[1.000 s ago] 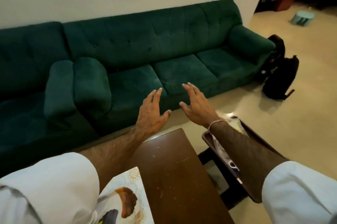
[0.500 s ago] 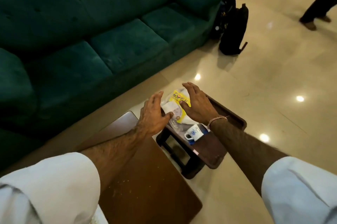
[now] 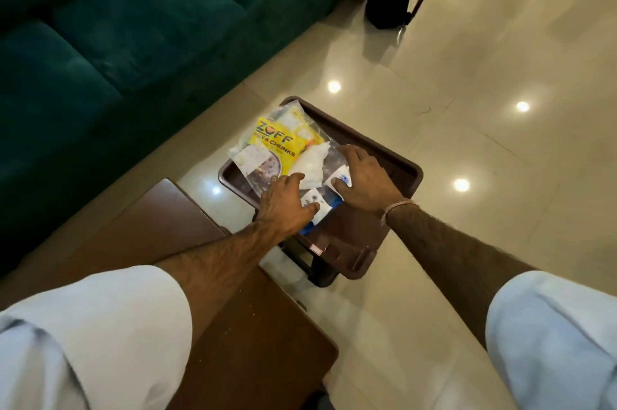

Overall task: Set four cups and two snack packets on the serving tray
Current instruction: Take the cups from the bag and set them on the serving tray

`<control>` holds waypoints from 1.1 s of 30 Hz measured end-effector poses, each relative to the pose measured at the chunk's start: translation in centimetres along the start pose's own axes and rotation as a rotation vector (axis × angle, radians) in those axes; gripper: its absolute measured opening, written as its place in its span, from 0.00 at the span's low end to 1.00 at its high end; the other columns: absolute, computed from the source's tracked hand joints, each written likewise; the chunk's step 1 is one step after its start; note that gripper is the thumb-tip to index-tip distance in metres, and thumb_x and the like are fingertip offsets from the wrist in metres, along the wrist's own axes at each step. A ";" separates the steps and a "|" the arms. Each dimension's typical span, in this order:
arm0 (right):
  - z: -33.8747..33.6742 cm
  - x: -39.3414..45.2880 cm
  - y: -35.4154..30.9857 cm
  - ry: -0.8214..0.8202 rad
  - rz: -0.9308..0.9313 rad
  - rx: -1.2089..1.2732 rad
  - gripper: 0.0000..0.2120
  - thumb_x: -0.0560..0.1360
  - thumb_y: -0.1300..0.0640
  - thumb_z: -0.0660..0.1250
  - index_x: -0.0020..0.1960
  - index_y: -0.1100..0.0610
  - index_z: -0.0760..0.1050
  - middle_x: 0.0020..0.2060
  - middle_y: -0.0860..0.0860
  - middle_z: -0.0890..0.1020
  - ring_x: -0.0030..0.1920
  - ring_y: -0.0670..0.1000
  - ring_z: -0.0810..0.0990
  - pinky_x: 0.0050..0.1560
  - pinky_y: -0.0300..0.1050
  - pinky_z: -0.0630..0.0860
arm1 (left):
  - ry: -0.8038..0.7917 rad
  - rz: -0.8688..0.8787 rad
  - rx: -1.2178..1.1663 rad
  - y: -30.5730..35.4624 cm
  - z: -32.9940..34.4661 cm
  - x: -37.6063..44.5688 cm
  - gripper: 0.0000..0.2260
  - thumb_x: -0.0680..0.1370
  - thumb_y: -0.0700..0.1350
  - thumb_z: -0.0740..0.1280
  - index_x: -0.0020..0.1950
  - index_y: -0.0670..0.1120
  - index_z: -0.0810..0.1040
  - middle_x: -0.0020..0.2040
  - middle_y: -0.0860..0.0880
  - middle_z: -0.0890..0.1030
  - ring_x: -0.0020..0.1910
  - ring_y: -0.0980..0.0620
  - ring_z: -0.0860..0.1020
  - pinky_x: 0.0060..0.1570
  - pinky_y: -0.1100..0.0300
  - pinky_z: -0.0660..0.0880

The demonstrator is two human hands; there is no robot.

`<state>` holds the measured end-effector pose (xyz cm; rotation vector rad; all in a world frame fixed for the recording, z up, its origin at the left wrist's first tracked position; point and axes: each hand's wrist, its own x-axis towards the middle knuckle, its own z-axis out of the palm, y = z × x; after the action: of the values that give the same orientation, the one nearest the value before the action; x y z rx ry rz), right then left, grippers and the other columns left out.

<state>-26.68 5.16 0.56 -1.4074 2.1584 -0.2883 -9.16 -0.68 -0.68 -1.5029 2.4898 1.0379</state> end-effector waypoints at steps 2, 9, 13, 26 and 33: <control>1.4 0.5 1.3 -0.020 0.032 -0.017 0.35 0.75 0.43 0.66 0.76 0.50 0.57 0.76 0.54 0.64 0.71 0.61 0.68 0.69 0.64 0.69 | -0.038 -0.034 0.017 -0.1 1.5 0.5 0.31 0.73 0.53 0.72 0.72 0.44 0.67 0.68 0.41 0.73 0.66 0.40 0.71 0.66 0.45 0.70; 5.3 1.8 3.6 -0.038 0.138 -0.039 0.34 0.73 0.47 0.69 0.75 0.49 0.58 0.72 0.57 0.68 0.69 0.63 0.69 0.67 0.65 0.71 | -0.042 -0.125 -0.125 -0.8 5.0 1.8 0.23 0.74 0.48 0.73 0.65 0.42 0.72 0.62 0.41 0.77 0.62 0.42 0.75 0.61 0.49 0.74; 6.0 2.8 4.0 0.020 0.166 -0.022 0.34 0.73 0.49 0.71 0.74 0.50 0.58 0.69 0.59 0.71 0.67 0.64 0.71 0.65 0.63 0.72 | -0.024 -0.160 -0.178 -0.9 5.9 2.6 0.22 0.74 0.48 0.73 0.64 0.42 0.72 0.61 0.41 0.77 0.60 0.42 0.76 0.58 0.49 0.75; 7.0 3.4 3.7 0.077 0.215 0.117 0.43 0.70 0.57 0.74 0.77 0.50 0.53 0.69 0.61 0.67 0.67 0.64 0.70 0.68 0.60 0.72 | -0.031 -0.238 -0.304 -1.4 5.6 2.8 0.17 0.65 0.50 0.80 0.48 0.47 0.78 0.50 0.47 0.81 0.48 0.49 0.78 0.38 0.59 0.77; 4.7 3.1 0.6 0.122 0.126 0.190 0.45 0.67 0.57 0.78 0.77 0.48 0.57 0.66 0.59 0.65 0.65 0.62 0.73 0.68 0.57 0.74 | 0.072 -0.163 -0.319 -0.5 2.0 1.5 0.16 0.62 0.49 0.82 0.36 0.50 0.75 0.45 0.50 0.77 0.43 0.52 0.75 0.30 0.65 0.66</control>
<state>-25.55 3.18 -4.60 -1.1703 2.2401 -0.5290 -10.10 -0.88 -3.02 -1.8203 2.2783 1.4255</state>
